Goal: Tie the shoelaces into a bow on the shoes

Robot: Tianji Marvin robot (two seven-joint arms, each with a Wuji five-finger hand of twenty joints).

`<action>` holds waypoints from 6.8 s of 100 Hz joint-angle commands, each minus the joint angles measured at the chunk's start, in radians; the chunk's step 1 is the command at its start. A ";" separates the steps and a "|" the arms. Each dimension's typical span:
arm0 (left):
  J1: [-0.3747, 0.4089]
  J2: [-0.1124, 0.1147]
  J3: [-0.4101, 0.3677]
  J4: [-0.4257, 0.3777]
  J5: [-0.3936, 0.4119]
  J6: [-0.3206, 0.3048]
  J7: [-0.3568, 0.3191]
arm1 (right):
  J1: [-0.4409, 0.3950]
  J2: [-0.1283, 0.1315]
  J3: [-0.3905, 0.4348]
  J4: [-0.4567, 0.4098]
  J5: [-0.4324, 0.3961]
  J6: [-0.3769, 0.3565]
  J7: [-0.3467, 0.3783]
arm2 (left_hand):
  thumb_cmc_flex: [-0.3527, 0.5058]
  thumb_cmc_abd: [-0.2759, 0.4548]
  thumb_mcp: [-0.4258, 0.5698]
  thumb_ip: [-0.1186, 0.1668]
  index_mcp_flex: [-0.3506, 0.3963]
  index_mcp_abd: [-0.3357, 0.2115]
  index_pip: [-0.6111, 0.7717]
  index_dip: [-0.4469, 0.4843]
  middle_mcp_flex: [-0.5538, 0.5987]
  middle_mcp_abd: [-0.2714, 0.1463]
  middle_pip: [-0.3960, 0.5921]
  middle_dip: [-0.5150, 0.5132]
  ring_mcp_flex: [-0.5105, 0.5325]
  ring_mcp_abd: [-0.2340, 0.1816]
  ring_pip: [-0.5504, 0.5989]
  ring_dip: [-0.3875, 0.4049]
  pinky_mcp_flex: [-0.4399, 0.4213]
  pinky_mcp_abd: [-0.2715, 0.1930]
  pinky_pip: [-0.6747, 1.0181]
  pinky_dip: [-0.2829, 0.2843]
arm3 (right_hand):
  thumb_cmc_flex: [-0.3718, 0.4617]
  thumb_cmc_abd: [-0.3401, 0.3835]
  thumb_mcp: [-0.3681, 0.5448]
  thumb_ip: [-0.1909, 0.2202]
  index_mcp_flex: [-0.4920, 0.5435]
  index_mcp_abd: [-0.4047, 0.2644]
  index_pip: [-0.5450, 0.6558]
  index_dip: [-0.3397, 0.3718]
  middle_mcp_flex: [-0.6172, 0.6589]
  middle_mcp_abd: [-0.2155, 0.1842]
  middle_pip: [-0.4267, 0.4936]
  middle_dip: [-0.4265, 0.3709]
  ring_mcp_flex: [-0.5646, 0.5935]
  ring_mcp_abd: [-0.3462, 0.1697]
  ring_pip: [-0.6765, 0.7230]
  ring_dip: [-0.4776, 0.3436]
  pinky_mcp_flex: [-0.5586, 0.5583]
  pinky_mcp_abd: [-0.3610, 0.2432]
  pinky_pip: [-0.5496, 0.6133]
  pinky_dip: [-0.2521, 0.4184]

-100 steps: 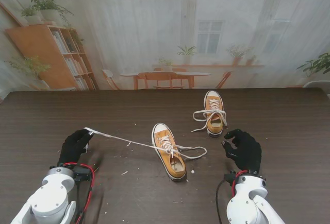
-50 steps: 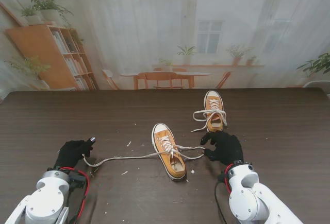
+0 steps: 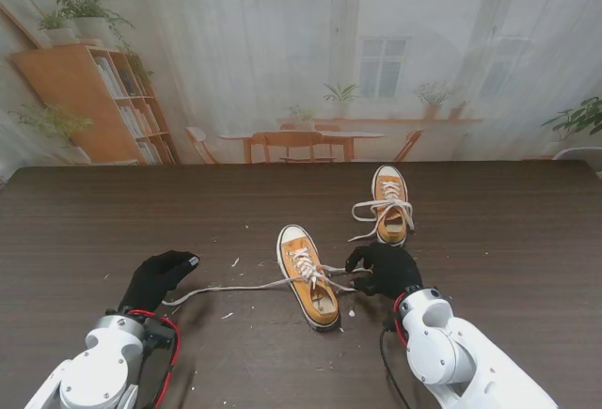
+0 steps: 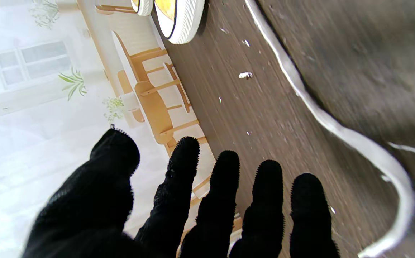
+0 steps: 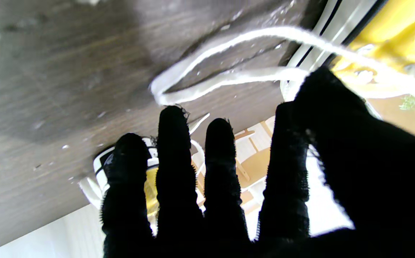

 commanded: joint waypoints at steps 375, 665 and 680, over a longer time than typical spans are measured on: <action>-0.069 -0.014 0.144 0.065 -0.207 -0.146 -0.070 | -0.099 -0.007 0.017 -0.281 0.400 -0.049 0.187 | 0.031 0.052 0.013 -0.017 0.075 -0.010 0.011 0.030 0.020 0.004 0.010 -0.013 0.027 0.009 0.022 -0.006 -0.001 0.012 0.011 0.000 | -0.034 0.204 -0.087 -0.016 0.129 0.050 0.244 0.146 0.558 -0.024 -0.060 -0.010 0.543 -0.093 0.858 0.312 0.875 -0.120 0.870 0.111; -0.436 0.053 0.615 0.173 0.677 0.171 -0.031 | -0.183 0.008 0.095 -0.331 0.486 0.090 0.289 | 0.172 -0.032 0.152 -0.010 -0.156 -0.049 0.568 0.329 -0.056 -0.043 0.122 0.110 -0.027 -0.080 0.016 0.001 0.033 -0.088 0.019 -0.025 | -0.019 0.203 -0.085 -0.013 0.074 0.154 0.090 -0.053 0.452 0.000 -0.056 0.009 0.544 -0.111 0.842 0.287 0.873 -0.122 0.861 0.117; -0.405 0.048 0.568 0.171 0.632 0.112 -0.012 | -0.184 0.009 0.096 -0.332 0.492 0.089 0.291 | 0.018 -0.054 0.357 0.067 -0.228 -0.006 0.699 0.532 -0.081 -0.030 0.195 0.188 -0.040 -0.076 0.027 0.005 0.014 -0.079 0.003 -0.031 | -0.009 0.223 -0.100 -0.012 0.080 0.153 0.099 -0.062 0.455 0.003 -0.059 0.010 0.543 -0.107 0.841 0.287 0.872 -0.114 0.859 0.118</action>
